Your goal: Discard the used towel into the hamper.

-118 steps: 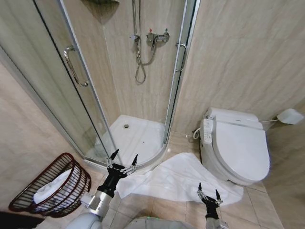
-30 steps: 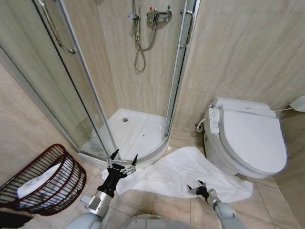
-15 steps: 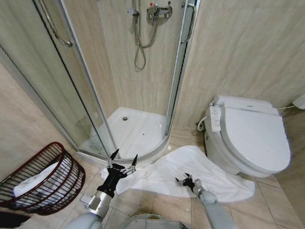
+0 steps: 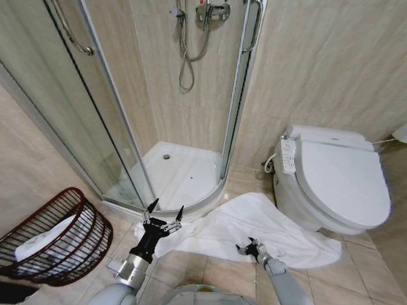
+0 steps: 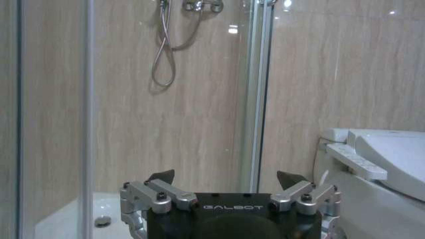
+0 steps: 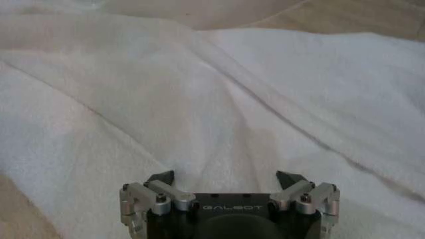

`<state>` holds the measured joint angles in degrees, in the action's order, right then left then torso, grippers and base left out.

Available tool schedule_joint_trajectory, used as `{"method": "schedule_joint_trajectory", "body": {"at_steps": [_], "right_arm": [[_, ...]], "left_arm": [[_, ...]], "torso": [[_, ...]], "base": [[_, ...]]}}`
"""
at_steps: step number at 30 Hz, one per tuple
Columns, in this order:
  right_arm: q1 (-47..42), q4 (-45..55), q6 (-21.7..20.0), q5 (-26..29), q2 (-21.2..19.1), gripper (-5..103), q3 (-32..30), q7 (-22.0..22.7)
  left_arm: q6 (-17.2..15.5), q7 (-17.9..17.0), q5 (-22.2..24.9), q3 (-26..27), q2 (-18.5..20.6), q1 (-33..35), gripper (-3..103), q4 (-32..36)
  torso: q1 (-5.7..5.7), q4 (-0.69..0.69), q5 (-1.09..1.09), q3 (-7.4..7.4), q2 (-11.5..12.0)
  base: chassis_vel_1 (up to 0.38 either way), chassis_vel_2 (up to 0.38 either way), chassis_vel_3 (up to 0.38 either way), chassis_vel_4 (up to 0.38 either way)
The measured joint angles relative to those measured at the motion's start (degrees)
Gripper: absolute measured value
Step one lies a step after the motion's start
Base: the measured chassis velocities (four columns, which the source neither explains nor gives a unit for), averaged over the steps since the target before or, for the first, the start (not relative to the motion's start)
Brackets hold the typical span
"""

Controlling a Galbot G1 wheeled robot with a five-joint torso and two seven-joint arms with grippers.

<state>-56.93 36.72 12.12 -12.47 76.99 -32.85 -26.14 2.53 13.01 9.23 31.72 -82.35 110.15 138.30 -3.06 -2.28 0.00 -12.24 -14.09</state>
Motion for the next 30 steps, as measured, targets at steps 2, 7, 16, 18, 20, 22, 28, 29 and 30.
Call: {"method": "schedule_joint_trajectory", "body": {"at_steps": [2,7,16,18,20,22,28,29,30], "right_arm": [[0.1,-0.2,-0.3,1.1,-0.1,100,0.0,-0.6],[0.3,-1.0,-0.5,3.4,-0.4,90,0.0,-2.2],[0.1,-0.7,0.0,3.9,-0.5,70,-0.1,-2.8],[0.1,-0.7,0.1,4.0,-0.5,67,-0.2,-2.8],[-0.1,-0.7,0.3,4.2,-0.6,59,-0.2,-2.7],[-0.2,-0.7,0.4,4.2,-0.6,54,-0.2,-2.4],[-0.9,-0.6,0.8,4.6,-1.1,34,-0.4,-1.9],[-1.0,-0.5,0.9,4.8,-1.2,30,-0.4,-2.0],[-1.0,-0.5,0.9,4.8,-1.2,30,-0.4,-2.0]], "left_arm": [[0.0,0.0,0.0,0.0,0.0,0.0,100,0.0],[0.0,0.0,0.0,0.0,0.0,0.0,100,0.0],[0.0,0.0,0.0,0.0,0.0,0.0,100,0.0],[0.0,0.0,0.0,0.0,0.0,0.0,100,0.0],[0.0,0.0,0.0,0.0,0.0,0.0,100,0.0],[0.0,0.0,0.0,0.0,0.0,0.0,100,0.0],[0.0,0.0,0.0,0.0,0.0,0.0,100,0.0],[0.0,0.0,0.0,0.0,0.0,0.0,100,0.0],[0.0,0.0,0.0,0.0,0.0,0.0,100,0.0]], "torso": [[0.00,0.00,0.00,-0.02,0.0],[-0.05,0.00,0.00,-0.12,-0.2],[-0.11,0.00,0.00,-0.22,-0.4],[-0.12,0.00,0.00,-0.23,-0.4],[-0.13,0.00,0.00,-0.26,-0.4],[-0.14,0.00,0.00,-0.27,-0.4],[-0.17,0.00,-0.01,-0.31,-0.5],[-0.17,0.00,-0.01,-0.32,-0.5],[-0.17,0.00,-0.01,-0.32,-0.5]], "base": [[0.000,0.000,0.000,0.000],[0.000,0.000,0.000,0.000],[0.000,0.000,0.000,0.000],[0.000,0.000,0.000,0.000],[0.000,0.000,0.000,0.000],[0.000,0.000,0.000,0.000],[0.000,0.000,0.000,0.000],[0.000,0.000,0.000,0.000],[0.000,0.000,0.000,0.000]]}}
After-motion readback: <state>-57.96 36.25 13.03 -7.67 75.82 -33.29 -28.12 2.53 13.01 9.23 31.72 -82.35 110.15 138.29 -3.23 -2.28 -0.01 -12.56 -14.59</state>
